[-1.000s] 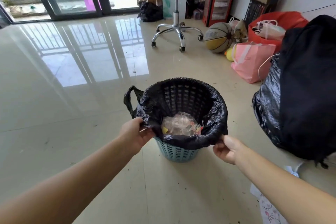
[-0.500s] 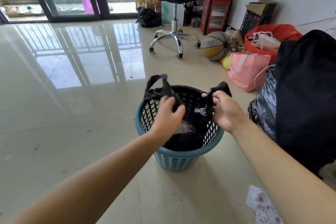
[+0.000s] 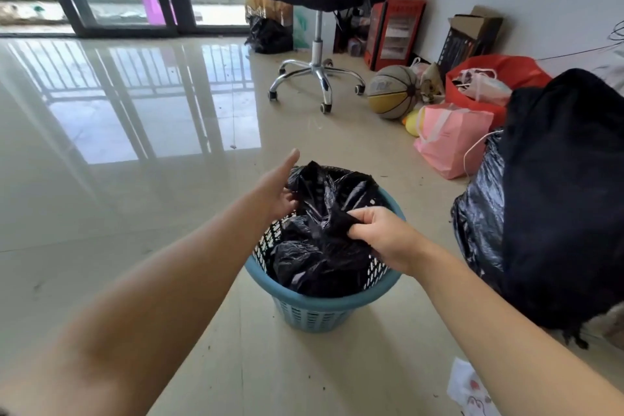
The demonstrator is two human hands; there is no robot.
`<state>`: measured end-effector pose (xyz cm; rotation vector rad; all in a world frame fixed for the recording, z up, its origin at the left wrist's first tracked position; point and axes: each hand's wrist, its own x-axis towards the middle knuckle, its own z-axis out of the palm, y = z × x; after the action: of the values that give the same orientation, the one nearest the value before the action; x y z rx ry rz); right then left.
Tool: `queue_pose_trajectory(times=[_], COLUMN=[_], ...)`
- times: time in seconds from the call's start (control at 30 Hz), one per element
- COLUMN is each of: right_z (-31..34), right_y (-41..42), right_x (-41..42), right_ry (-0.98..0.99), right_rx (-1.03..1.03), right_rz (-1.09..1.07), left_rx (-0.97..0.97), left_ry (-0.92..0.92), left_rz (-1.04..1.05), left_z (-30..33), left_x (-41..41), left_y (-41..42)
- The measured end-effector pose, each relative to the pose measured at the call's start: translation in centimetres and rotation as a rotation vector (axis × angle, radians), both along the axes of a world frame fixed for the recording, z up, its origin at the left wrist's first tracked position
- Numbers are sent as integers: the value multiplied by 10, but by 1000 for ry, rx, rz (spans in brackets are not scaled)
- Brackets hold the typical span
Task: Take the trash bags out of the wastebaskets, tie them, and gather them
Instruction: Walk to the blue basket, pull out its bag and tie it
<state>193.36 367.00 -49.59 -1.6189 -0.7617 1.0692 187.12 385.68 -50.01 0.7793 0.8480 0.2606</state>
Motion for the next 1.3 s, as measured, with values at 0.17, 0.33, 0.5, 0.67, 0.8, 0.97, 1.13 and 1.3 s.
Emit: queue_pose_trajectory(times=[0.17,0.33,0.5,0.67,0.8,0.97,1.13,1.3], right_z=[-11,-16,-4,-14,-15,16,73,120], right_y=[-27,-22,10,22,28,45,61,56], right_x=[12,35,6,8,10,6,8,12], right_ry=[10,-312,-364,-612,-432,-91,55,-83], right_rx=[-42,26,172,-183,-84,205,476,729], right_rz=[-112,-463,206,106,-189,-421,-561,-667], left_rx=[164,876,1074,1109,1212,98,-132,-137], left_ry=[75,172,76,27,325,384,237,173], left_rz=[-52,-285,-438,-410,-68,-240,-44,186], left_z=[7,3,15,9,-26,-66,-59,-52], left_x=[32,0,-24,-47,-72,-113,-109,-101], left_y=[-8,-35,-81,-55,-4,2,-5,-1])
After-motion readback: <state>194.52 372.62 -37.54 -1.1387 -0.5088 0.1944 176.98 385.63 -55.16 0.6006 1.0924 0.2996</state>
